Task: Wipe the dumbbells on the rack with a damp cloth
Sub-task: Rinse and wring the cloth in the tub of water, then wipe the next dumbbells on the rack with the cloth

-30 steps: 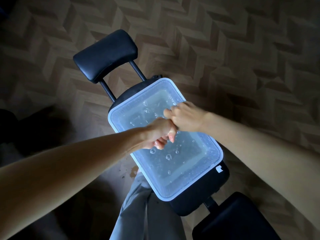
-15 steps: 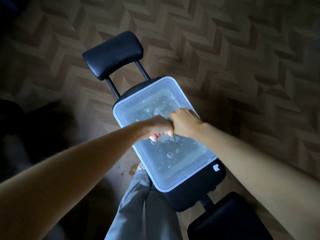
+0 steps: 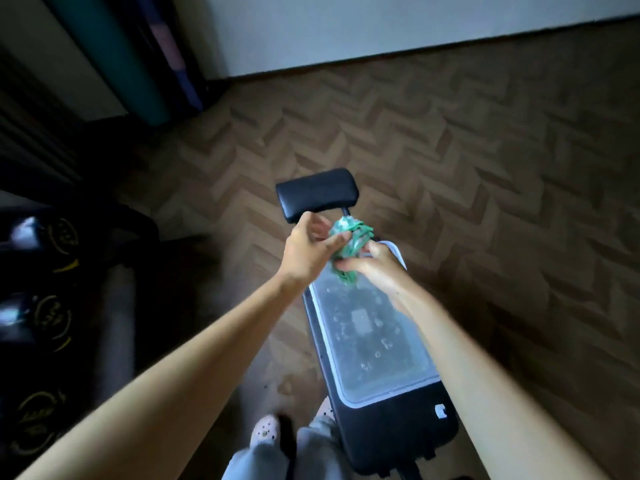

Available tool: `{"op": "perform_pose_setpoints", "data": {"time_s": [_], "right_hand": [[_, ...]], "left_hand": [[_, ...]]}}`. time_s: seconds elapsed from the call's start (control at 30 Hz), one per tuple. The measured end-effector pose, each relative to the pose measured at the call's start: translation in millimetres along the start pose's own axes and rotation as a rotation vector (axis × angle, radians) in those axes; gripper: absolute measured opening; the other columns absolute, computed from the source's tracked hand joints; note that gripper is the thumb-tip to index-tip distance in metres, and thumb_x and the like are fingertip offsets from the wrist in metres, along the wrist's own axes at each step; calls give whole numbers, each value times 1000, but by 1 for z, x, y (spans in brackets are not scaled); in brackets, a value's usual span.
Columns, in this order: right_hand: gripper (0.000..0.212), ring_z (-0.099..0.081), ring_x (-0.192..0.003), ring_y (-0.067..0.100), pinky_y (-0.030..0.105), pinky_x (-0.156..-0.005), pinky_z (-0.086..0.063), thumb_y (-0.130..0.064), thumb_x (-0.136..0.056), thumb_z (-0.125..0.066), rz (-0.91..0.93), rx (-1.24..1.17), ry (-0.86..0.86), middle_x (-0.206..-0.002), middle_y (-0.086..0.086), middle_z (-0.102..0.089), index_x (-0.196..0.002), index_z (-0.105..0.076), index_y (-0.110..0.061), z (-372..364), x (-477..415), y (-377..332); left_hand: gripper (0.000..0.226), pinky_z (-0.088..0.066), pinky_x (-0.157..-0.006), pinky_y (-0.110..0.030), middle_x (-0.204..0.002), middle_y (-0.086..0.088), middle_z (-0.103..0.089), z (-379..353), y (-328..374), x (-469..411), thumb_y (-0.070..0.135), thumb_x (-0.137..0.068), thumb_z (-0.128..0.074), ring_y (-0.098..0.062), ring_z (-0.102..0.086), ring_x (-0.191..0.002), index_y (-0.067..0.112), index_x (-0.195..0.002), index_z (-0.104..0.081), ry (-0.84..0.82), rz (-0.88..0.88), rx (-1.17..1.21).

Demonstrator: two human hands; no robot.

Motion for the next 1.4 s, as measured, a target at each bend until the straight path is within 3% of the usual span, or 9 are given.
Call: {"op": "perform_pose_setpoints", "data": {"time_s": [0.13,0.27,0.4,0.7,0.83,0.97,1.2,1.3,1.4], "right_hand": [[37,-61,-89,24,37,-86,-45,-15,-65,-59,83,-169,-206,-95,9,-67,-101,-67,-9,-69,28,-79],[24,-64,-80,23,32,-75,-51,-21,-95,-48,123,-276,-331,-91,10,-67,-106,-62,-7,-156,51,-143],[15,-65,-77,22,35,-78,-53,-13,-94,-51,205,-138,-491,-83,8,-67,-87,-64,-11,-290,105,-176],[25,-67,-88,19,28,-74,-53,-15,-93,-50,242,187,-1133,-99,10,-70,-110,-66,-4,-540,312,-120],[23,-65,-76,13,21,-63,-51,-14,-95,-52,204,262,-1198,-90,6,-68,-109,-65,-3,-617,393,-64],[13,-61,-95,16,32,-91,-44,-18,-94,-54,61,395,-1328,-95,1,-67,-96,-66,-16,-675,454,3],[23,-53,-78,13,30,-70,-40,-31,-88,-44,-80,623,-1566,-83,-2,-62,-98,-55,-15,-734,552,109],[16,-55,-82,14,29,-74,-40,-24,-94,-45,-17,759,-1525,-81,-4,-63,-89,-58,-17,-752,559,150],[15,-57,-80,11,12,-67,-41,-15,-97,-47,232,881,-1469,-89,2,-62,-94,-61,-11,-766,555,172]], "left_hand": [[7,-46,-63,-23,-69,2,-61,96,55,37,15,-86,-65,-6,-55,-61,17,-79,-62,235,-163,-27],[19,-50,-72,-34,-84,-9,-67,197,94,83,10,-91,-51,-23,-62,-78,3,-83,-66,489,-249,-401],[22,-52,-69,-41,-85,-12,-65,336,66,165,6,-92,-42,-29,-62,-78,1,-83,-61,798,-128,-425],[17,-29,-64,-29,-90,-3,-48,511,-82,436,15,-100,-31,-19,-44,-82,10,-94,-46,1243,368,-103],[27,-45,-72,-43,-74,-2,-48,548,-153,552,20,-97,-40,-20,-47,-78,12,-75,-52,1335,410,69],[26,-41,-57,-27,-68,-5,-48,555,-207,655,21,-97,-46,-15,-45,-63,10,-76,-57,1388,413,355],[22,-43,-70,-23,-82,-6,-54,536,-281,779,20,-98,-46,-11,-49,-75,7,-86,-60,1372,517,349],[21,-48,-55,-15,-79,-7,-53,518,-322,803,17,-99,-43,-11,-51,-65,7,-84,-55,1411,559,458],[21,-44,-62,-24,-74,1,-53,507,-355,820,24,-97,-46,-13,-50,-70,10,-87,-59,1416,688,303]]}}
Point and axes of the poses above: each hand's wrist, its own x-axis away from the middle knuckle, its own z-axis out of the back of the hand, y = z × x, the point moved 10 cm from there along -x, towards the middle knuckle
